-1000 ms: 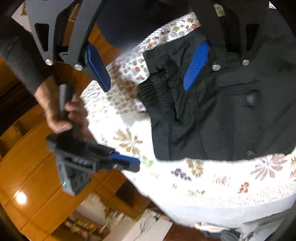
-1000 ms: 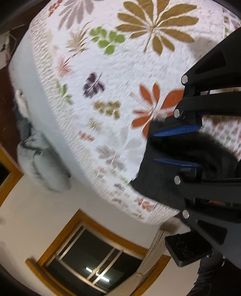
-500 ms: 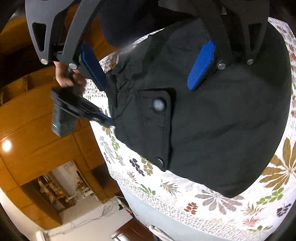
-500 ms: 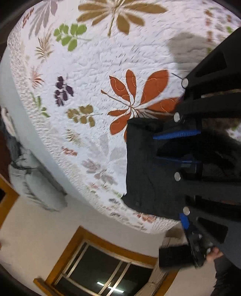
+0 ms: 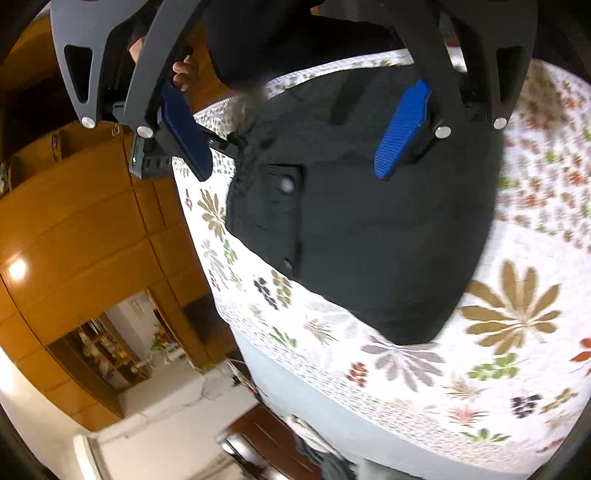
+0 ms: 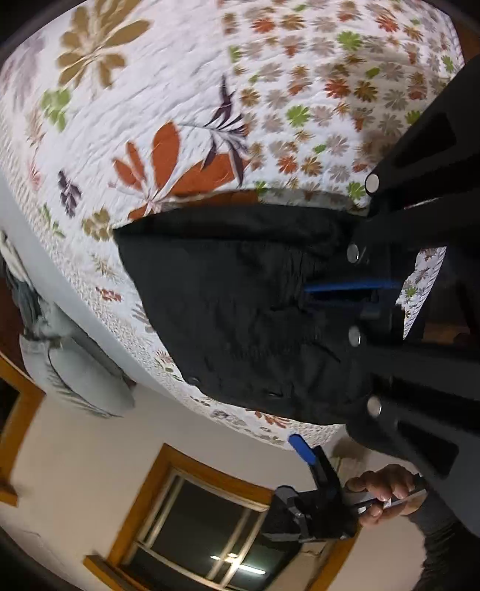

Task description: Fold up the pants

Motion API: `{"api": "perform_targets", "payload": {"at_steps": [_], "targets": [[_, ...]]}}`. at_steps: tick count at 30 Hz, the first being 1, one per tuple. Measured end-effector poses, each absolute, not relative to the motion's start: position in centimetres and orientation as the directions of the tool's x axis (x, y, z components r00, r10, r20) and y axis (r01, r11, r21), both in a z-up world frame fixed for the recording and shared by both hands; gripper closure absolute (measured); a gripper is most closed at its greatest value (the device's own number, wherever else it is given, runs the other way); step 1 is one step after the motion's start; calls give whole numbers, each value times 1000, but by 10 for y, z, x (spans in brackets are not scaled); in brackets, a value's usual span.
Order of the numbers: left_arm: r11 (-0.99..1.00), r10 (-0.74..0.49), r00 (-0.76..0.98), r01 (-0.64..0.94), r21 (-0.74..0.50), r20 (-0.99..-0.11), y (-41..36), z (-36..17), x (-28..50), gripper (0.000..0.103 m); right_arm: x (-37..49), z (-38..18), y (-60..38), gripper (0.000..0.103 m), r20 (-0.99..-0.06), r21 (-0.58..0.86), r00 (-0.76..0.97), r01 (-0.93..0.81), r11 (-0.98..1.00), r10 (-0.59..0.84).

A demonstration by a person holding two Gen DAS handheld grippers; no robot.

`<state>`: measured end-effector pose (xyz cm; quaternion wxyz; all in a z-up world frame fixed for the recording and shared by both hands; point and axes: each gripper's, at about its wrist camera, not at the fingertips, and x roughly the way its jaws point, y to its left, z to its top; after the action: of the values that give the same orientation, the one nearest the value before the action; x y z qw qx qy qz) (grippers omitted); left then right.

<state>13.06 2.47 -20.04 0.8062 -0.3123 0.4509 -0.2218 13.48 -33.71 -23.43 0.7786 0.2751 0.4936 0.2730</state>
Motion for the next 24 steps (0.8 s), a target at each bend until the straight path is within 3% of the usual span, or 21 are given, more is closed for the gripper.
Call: {"api": "perform_targets", "payload": {"at_steps": [6, 8, 9, 10, 11, 16, 24], "targets": [[739, -584, 512, 14, -674, -630, 69, -190, 121, 12, 120, -210, -350, 90, -579, 718, 403, -162, 677, 709], [733, -581, 514, -8, -681, -631, 92, -187, 120, 11, 116, -200, -356, 80, -553, 736, 424, -154, 659, 717], [722, -589, 511, -17, -692, -626, 100, -187, 122, 9, 114, -198, -360, 58, -550, 741, 430, -143, 656, 716], [704, -607, 500, -23, -710, -618, 110, -188, 125, 7, 115, -195, -362, 25, -565, 736, 436, -117, 667, 700], [685, -630, 476, -31, -728, -614, 120, -192, 134, 7, 116, -195, -364, 17, -584, 724, 447, -92, 684, 678], [616, -712, 381, -64, -785, -590, 146, -223, 176, 6, 135, -207, -380, 7, -582, 774, 401, 9, 633, 707], [548, -800, 228, -95, -831, -554, 142, -288, 229, 6, 159, -241, -402, 5, -560, 825, 291, 112, 554, 775]]}}
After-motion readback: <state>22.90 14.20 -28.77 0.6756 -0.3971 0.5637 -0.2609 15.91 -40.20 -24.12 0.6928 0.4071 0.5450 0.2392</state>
